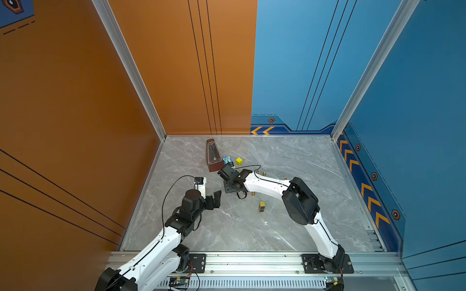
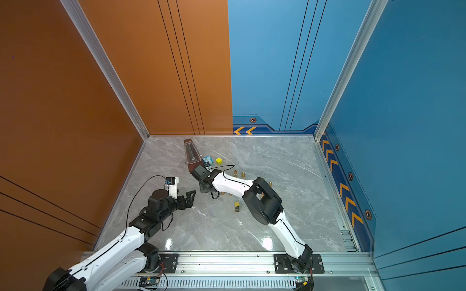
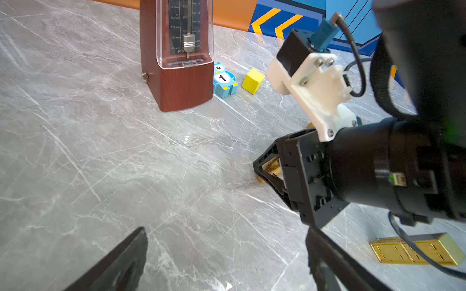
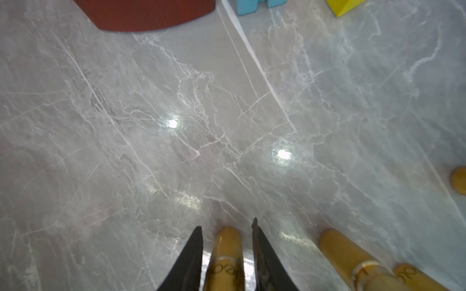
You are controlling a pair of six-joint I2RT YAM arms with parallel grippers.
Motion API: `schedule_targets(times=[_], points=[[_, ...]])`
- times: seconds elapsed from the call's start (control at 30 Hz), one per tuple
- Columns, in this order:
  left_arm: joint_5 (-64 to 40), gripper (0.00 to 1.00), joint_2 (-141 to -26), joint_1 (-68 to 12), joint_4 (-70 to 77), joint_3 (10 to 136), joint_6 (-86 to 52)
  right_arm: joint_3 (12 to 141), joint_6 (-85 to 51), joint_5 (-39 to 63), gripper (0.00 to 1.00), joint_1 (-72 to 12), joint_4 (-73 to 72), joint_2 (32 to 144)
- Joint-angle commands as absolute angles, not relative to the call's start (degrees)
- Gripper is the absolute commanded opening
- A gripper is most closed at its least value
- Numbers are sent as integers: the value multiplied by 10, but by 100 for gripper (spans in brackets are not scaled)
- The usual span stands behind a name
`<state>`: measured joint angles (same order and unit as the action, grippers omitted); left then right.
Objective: Open the lipstick cap
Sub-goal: Pick up the lipstick at the center of the board.
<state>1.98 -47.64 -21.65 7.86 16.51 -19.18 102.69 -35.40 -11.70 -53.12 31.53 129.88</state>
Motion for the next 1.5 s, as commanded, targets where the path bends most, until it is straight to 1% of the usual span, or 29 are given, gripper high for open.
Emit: schedule_targets(times=[0.0, 0.13, 0.43, 0.47, 0.63, 0.77, 0.83, 1.1, 1.2, 1.33, 1.4, 1.43, 1.47], points=[[20, 98, -479, -209, 74, 162, -197, 1045, -351, -116, 32, -529, 335, 1302], [16, 99, -477, -209, 75, 164, -197, 1046, -345, -115, 25, -529, 339, 1296], [0, 99, -473, -208, 75, 168, -195, 1033, -337, -105, 18, -530, 347, 1259], [-2, 99, -473, -208, 74, 169, -194, 1015, -337, -101, 17, -531, 347, 1250], [-31, 99, -470, -210, 74, 178, -189, 973, -340, -69, 17, -530, 347, 1193], [-56, 99, -478, -214, 74, 187, -177, 932, -344, -50, 17, -527, 347, 1124], [-84, 99, -480, -221, 75, 194, -166, 906, -347, -34, 16, -524, 349, 1088], [-127, 100, -498, -293, 76, 211, -109, 802, -364, 45, 17, -485, 354, 961], [-132, 97, -520, -338, 81, 225, -84, 772, -371, 92, 17, -467, 353, 924], [-127, 92, -552, -397, 118, 235, -61, 738, -378, 126, 17, -457, 353, 881], [-126, 88, -568, -418, 135, 241, -60, 724, -384, 135, 17, -456, 353, 865], [-128, 87, -575, -427, 150, 241, -62, 716, -388, 139, 17, -455, 352, 856], [-131, 84, -581, -433, 168, 239, -64, 709, -393, 143, 17, -455, 348, 850]])
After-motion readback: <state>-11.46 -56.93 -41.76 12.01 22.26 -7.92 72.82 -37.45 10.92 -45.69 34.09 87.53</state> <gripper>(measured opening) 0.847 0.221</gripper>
